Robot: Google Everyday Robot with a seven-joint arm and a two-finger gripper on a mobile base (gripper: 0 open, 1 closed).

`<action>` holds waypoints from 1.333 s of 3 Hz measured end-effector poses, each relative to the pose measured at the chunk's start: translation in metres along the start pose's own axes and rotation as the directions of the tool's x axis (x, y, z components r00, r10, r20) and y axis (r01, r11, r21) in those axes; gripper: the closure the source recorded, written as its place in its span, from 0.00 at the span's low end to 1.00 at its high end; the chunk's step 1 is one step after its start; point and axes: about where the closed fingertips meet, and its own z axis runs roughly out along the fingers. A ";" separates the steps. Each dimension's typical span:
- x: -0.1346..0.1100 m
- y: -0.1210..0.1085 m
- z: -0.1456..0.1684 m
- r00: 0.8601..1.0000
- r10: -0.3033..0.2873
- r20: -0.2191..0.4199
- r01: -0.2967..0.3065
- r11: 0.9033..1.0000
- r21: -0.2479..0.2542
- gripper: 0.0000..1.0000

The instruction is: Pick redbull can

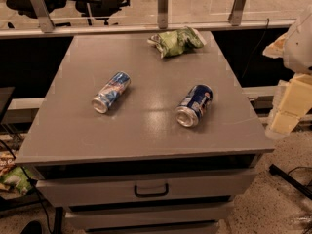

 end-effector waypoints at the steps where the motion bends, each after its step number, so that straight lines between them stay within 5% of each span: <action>1: 0.000 0.000 0.000 1.000 0.000 0.000 0.000 1.000 0.000 0.00; 2: -0.019 -0.010 0.011 0.999 -0.047 0.020 0.047 0.999 -0.020 0.00; 4: -0.094 -0.046 0.054 0.980 -0.171 0.100 0.177 0.983 -0.057 0.00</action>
Offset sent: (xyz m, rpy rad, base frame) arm 0.0434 0.0428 -0.0165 0.0239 0.0435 0.1461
